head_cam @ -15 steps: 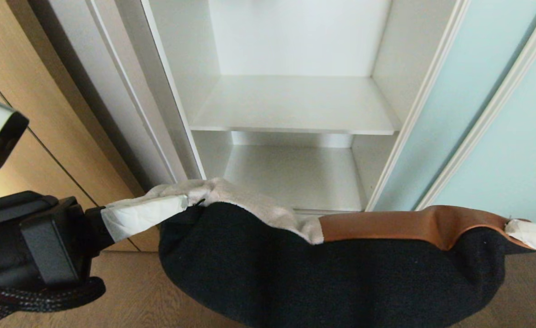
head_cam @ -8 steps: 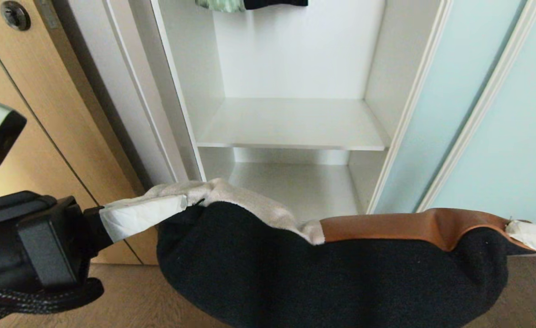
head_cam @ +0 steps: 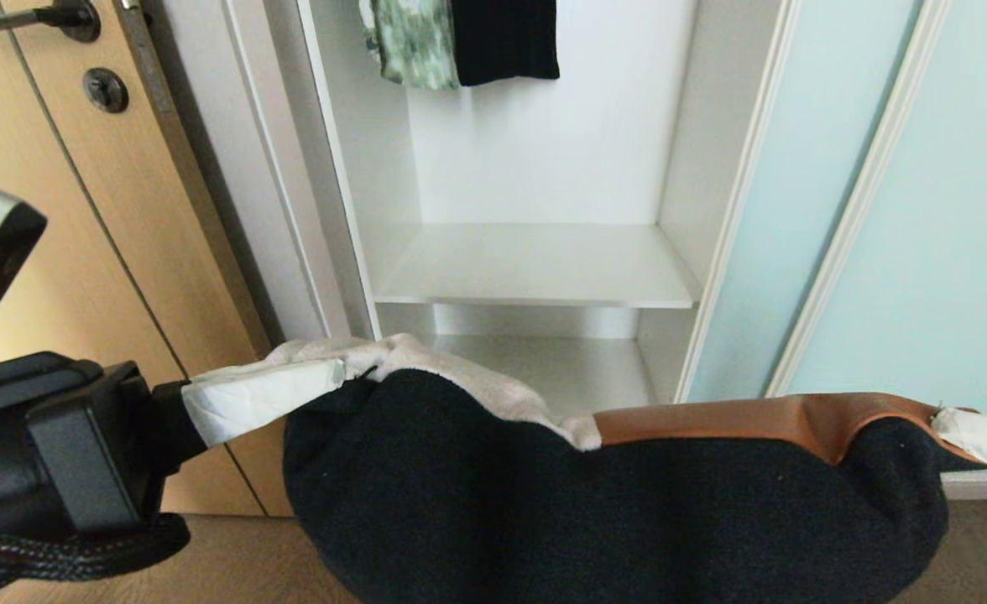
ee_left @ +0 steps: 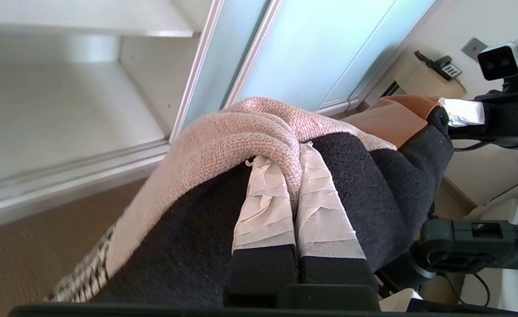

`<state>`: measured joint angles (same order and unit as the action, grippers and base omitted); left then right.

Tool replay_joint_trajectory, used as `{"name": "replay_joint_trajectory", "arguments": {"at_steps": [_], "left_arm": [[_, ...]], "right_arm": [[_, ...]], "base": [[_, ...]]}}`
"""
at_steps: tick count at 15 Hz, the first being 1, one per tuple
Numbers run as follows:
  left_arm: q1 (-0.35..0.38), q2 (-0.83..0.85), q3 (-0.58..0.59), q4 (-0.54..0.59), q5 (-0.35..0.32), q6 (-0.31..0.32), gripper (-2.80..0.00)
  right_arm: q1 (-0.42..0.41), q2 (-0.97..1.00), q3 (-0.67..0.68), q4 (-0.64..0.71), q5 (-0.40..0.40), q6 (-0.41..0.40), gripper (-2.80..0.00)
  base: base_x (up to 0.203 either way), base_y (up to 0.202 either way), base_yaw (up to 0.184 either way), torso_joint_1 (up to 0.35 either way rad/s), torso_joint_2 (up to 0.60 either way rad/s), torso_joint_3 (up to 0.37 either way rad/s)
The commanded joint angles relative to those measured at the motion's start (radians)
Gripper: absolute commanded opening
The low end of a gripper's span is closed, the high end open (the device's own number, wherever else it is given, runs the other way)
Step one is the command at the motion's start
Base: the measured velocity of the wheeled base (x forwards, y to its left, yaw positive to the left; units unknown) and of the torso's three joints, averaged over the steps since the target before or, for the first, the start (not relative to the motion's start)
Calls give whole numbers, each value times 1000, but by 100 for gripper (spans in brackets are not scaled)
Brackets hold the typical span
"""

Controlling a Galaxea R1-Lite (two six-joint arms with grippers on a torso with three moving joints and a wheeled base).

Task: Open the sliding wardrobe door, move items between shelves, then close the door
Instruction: Place the pillow on the higher shelf

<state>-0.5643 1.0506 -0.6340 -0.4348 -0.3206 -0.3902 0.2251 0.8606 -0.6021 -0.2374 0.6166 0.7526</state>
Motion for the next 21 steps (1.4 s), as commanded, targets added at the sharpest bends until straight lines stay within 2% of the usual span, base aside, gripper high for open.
{"name": "replay_joint_trajectory", "arguments": {"at_steps": [1,7,10,19,21], "left_arm": [[0,6,2,-2,-2,0,-280],[0,0,20,-8,-6,1,-280],[1,2,39,-50,-6,-2,-280],[1,5,50,-53,-9,-1,-280],[1,6,48,-53,-9,-2,-280]], "right_arm": [[0,5,-1,-2,3,4,-280],[0,11,-1,-2,3,4,-280],[0,17,-5,-2,3,4,-280],[0,69,-73,-1,-1,7,-280],[0,70,-71,-2,-1,7,-280]], "base": [[0,0,0,9,0,208],[0,0,0,2,3,185],[0,0,0,3,1,38],[0,0,0,0,0,0],[112,0,0,4,4,7]]}}
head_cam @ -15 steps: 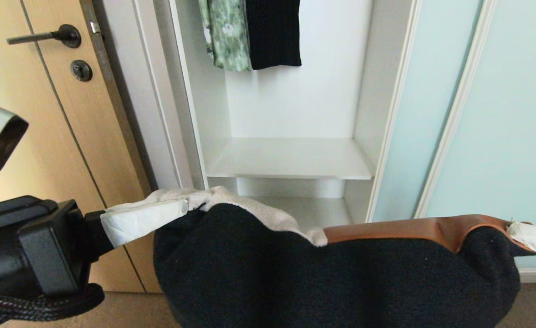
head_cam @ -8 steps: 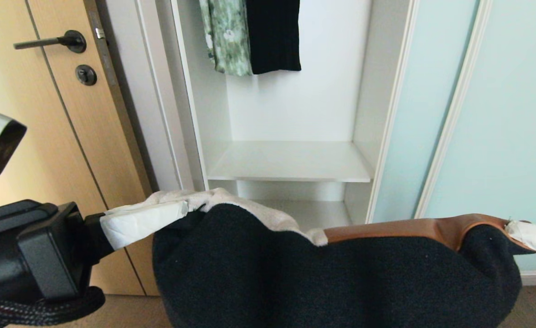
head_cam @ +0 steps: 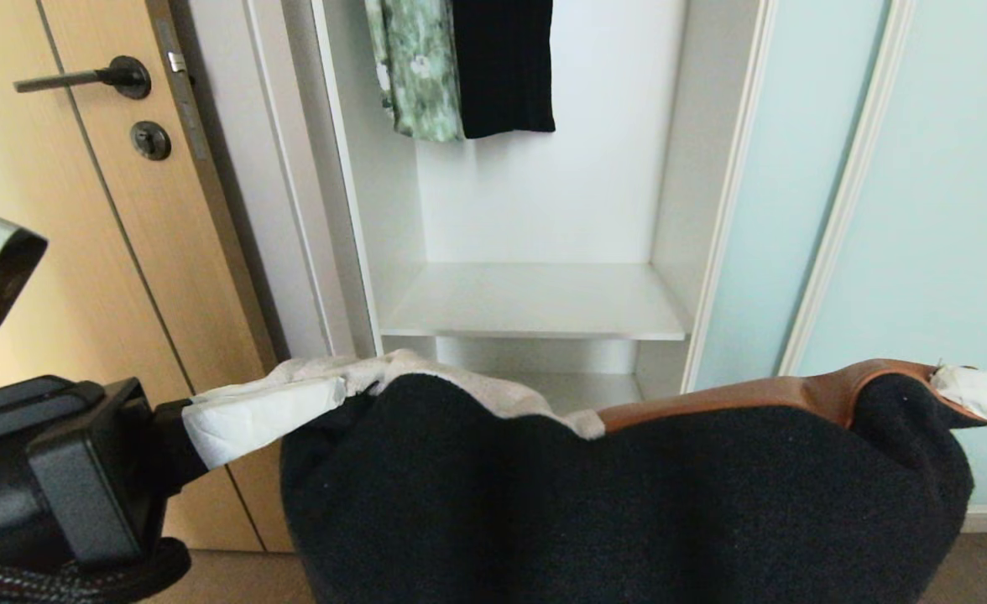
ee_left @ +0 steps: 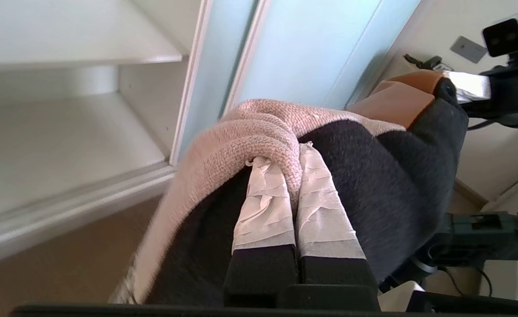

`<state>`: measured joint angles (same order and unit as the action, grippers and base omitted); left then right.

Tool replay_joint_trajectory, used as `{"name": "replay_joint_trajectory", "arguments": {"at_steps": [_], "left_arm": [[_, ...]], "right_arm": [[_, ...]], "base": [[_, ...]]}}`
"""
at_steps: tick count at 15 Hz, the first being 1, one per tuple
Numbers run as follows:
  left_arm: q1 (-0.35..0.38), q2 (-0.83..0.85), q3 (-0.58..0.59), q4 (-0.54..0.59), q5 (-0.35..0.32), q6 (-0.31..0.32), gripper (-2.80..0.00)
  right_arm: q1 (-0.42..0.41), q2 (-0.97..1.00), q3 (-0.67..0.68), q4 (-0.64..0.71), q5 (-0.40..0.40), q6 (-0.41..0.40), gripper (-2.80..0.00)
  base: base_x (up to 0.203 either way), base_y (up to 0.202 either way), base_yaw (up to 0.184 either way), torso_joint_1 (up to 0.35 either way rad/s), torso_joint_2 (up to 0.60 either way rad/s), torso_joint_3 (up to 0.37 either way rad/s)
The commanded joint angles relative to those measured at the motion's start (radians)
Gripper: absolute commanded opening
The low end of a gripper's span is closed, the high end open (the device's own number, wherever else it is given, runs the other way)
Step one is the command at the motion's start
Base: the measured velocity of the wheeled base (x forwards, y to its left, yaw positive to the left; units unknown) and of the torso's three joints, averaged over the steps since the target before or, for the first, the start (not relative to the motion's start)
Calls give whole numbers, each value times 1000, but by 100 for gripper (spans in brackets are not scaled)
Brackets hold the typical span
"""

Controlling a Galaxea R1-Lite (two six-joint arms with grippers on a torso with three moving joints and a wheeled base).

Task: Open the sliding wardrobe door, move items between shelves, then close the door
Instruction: Place the pillow on the higher shelf

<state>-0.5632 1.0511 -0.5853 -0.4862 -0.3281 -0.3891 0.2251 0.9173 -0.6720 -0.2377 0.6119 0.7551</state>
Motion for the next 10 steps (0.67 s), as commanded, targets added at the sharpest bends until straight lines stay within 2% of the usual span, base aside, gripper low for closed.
{"name": "replay_joint_trajectory", "arguments": {"at_steps": [1,10], "left_arm": [[0,9,-2,-2,-1,-2,-280],[0,14,-1,-2,0,-4,-280]], "right_arm": [[0,12,0,-2,3,4,-280],[0,15,5,0,5,4,-280]], "base": [[194,0,2,4,0,2],[197,0,0,2,2,0]]}}
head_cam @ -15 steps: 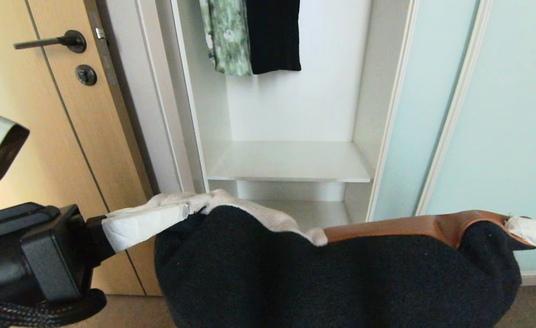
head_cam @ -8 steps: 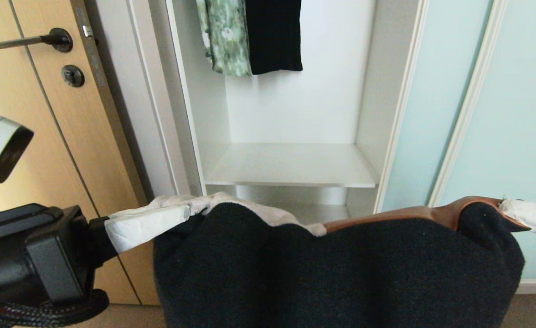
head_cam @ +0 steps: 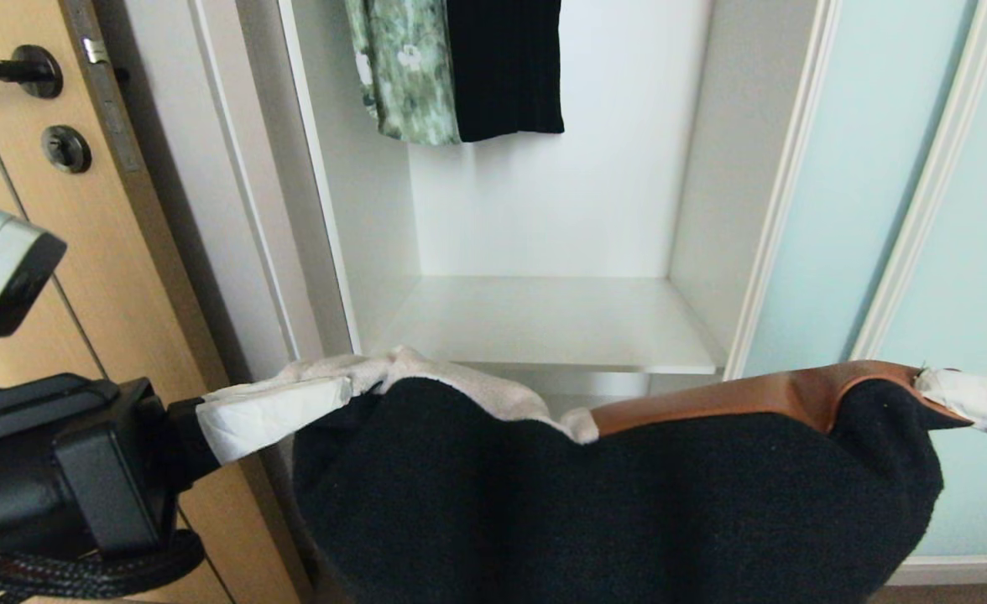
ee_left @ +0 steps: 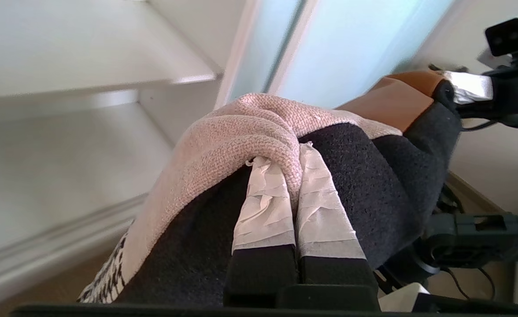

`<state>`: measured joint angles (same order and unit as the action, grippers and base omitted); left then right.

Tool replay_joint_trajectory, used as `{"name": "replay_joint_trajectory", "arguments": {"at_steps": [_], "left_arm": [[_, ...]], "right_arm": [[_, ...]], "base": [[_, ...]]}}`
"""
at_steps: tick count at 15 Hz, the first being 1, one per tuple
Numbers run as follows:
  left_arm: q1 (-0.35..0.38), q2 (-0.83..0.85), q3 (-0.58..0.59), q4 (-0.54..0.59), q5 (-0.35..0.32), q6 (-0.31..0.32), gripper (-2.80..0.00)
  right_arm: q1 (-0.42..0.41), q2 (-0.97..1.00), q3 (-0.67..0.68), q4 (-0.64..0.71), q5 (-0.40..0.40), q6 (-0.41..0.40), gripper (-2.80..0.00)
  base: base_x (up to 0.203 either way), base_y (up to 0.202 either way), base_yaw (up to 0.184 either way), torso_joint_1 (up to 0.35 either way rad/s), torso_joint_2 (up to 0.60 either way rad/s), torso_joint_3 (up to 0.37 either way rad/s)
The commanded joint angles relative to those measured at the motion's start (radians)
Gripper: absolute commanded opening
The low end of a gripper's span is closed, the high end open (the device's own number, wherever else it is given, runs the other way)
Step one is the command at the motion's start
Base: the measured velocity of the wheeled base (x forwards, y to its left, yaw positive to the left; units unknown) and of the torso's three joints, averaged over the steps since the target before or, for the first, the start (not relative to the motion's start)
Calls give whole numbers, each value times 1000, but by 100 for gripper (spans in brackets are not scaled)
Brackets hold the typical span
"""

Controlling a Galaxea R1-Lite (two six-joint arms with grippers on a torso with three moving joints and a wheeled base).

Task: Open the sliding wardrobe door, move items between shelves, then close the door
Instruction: Place the pillow on the higher shelf

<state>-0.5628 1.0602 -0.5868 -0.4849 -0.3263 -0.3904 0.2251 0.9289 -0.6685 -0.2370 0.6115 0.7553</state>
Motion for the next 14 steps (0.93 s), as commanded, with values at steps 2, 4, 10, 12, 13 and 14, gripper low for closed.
{"name": "replay_joint_trajectory", "arguments": {"at_steps": [2,4,10,12,13,14], "left_arm": [[0,6,2,-3,-2,-2,-280],[0,6,4,-3,-2,-2,-280],[0,12,10,-3,-5,1,-280],[-2,9,4,-3,-25,4,-280],[-1,-4,7,-3,-47,2,-280],[0,-12,1,-1,-67,2,-280]], "right_arm": [[0,5,1,-1,5,4,-280],[0,7,1,-2,5,4,-280],[0,7,1,-1,5,4,-280],[0,10,1,-2,5,4,-280],[0,16,0,-2,5,4,-280],[0,23,-2,-2,5,4,-280]], "base": [[197,0,-1,2,2,4],[195,0,2,5,3,5],[194,0,1,1,3,2],[187,0,1,6,1,-1],[113,0,1,12,1,1],[0,0,0,0,0,0]]}}
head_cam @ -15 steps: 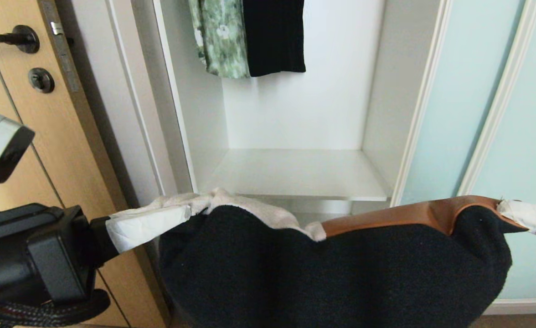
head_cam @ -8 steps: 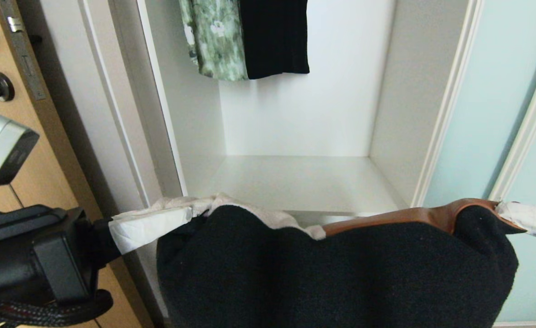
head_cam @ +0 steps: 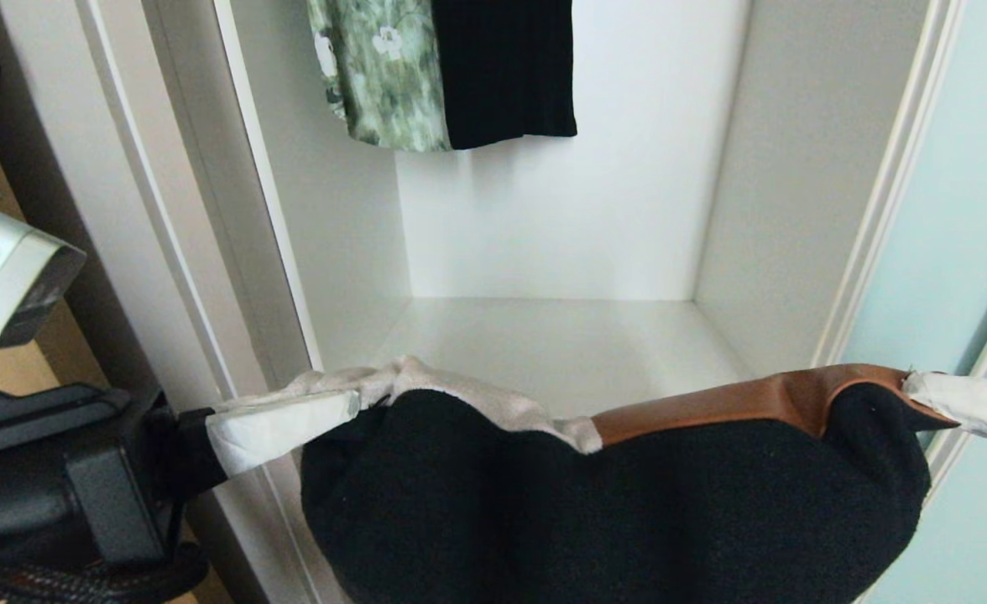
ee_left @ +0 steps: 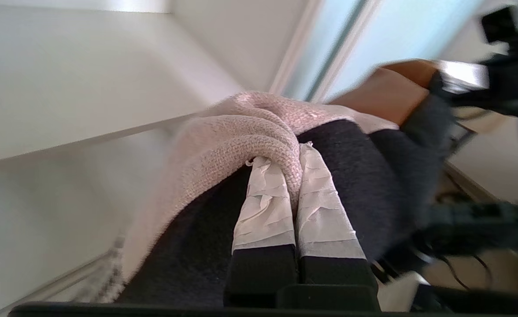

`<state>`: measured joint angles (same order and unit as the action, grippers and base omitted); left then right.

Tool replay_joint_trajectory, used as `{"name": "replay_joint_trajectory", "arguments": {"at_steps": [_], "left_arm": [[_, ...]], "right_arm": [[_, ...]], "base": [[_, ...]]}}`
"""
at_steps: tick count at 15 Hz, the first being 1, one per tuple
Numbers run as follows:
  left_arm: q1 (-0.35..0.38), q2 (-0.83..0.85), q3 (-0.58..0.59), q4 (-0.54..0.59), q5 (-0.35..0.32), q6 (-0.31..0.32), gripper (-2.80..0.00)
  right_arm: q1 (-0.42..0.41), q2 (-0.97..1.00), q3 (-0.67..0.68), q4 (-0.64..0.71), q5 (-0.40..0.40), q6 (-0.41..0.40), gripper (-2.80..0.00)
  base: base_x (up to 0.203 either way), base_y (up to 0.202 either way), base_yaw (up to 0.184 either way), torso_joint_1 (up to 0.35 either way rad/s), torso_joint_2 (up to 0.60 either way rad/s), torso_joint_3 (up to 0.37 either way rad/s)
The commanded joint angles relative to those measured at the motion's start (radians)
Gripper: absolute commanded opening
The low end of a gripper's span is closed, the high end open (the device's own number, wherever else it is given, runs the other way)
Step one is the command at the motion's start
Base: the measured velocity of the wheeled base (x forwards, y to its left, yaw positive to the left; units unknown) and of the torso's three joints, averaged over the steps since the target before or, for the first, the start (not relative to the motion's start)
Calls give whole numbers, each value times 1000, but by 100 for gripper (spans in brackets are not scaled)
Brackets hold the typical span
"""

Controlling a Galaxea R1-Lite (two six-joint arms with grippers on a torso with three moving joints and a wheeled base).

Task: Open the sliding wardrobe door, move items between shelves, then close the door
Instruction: Place the pillow on the higher shelf

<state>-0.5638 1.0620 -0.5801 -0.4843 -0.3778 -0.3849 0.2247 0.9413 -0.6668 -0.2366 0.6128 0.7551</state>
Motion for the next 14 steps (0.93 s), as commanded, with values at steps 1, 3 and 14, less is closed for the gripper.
{"name": "replay_joint_trajectory", "arguments": {"at_steps": [1,3,14], "left_arm": [[4,-15,-18,1,-9,9,-280],[5,-15,-85,68,14,30,-280],[21,285,-544,278,347,19,-280]], "right_arm": [[1,18,-12,-3,3,4,-280],[1,50,-57,-2,2,4,-280],[-24,377,-483,-4,-27,12,-280]], "base": [[0,0,0,0,0,0],[0,0,0,0,0,0],[0,0,0,0,0,0]]}}
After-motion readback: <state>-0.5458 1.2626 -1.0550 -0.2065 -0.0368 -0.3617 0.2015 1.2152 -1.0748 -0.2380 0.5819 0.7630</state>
